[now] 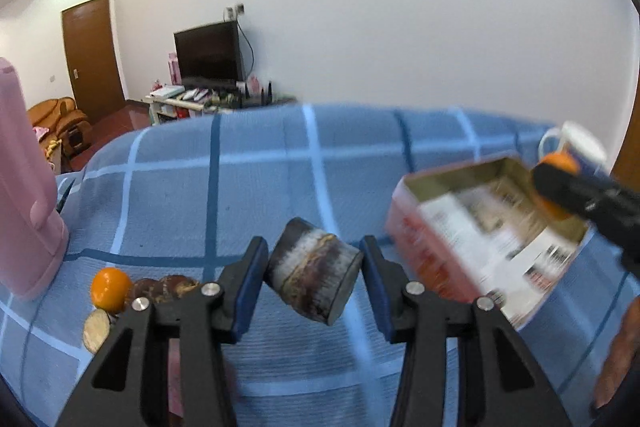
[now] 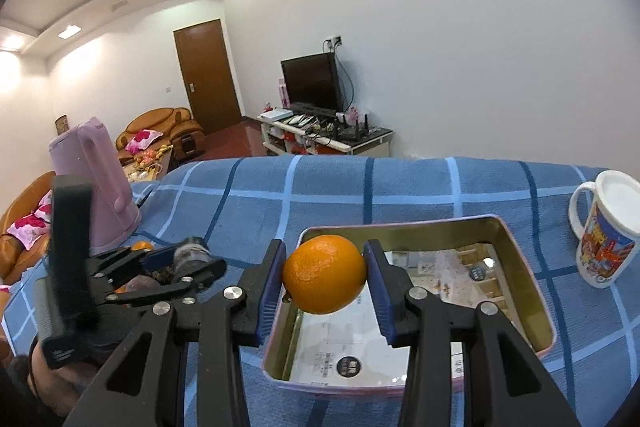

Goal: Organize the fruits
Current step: 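Carry the orange and taro slice over the pink tin box with both tools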

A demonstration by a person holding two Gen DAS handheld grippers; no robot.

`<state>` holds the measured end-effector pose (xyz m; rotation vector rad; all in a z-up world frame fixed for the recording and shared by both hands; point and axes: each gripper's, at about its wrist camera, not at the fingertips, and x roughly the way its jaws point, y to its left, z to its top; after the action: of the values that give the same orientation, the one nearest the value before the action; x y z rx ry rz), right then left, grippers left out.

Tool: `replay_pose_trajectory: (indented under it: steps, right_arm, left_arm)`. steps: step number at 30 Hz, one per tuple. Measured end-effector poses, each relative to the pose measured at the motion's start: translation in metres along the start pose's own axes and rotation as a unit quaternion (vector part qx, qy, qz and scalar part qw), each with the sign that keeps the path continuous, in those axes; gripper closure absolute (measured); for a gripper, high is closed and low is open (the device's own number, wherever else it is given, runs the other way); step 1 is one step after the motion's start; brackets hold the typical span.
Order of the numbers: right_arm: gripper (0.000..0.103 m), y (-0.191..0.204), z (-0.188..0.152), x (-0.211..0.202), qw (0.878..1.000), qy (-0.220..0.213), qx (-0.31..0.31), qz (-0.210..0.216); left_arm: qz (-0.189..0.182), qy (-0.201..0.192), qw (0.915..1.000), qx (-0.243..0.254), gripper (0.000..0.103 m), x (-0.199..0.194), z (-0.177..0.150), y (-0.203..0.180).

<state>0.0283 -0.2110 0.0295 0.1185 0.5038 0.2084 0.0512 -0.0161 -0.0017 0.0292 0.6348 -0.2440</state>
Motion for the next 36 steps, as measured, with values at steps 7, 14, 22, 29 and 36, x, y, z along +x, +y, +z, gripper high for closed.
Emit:
replay_pose_trajectory:
  steps: [7, 14, 22, 29, 36]
  right_arm:
    - [0.060, -0.036, 0.005, -0.009, 0.999, -0.017, 0.026, -0.035]
    - [0.060, -0.076, 0.004, -0.004, 0.995, -0.006, 0.044, -0.087]
    - [0.060, -0.099, 0.000, 0.005, 0.993, 0.012, 0.026, -0.119]
    - [0.060, -0.102, -0.003, 0.015, 0.991, 0.028, 0.009, -0.129]
    - [0.060, -0.106, -0.005, 0.022, 0.991, 0.036, 0.004, -0.129]
  left_arm:
    - [-0.015, -0.035, 0.9991, -0.018, 0.054, -0.020, 0.007, -0.021]
    - [-0.034, -0.018, 0.9992, -0.013, 0.054, -0.003, 0.012, -0.061]
    - [-0.038, -0.005, 0.9993, -0.003, 0.054, 0.018, 0.015, -0.105]
    - [-0.030, 0.009, 0.9995, -0.005, 0.054, 0.031, 0.014, -0.121]
    - [-0.029, 0.014, 0.9995, 0.000, 0.054, 0.037, 0.014, -0.130]
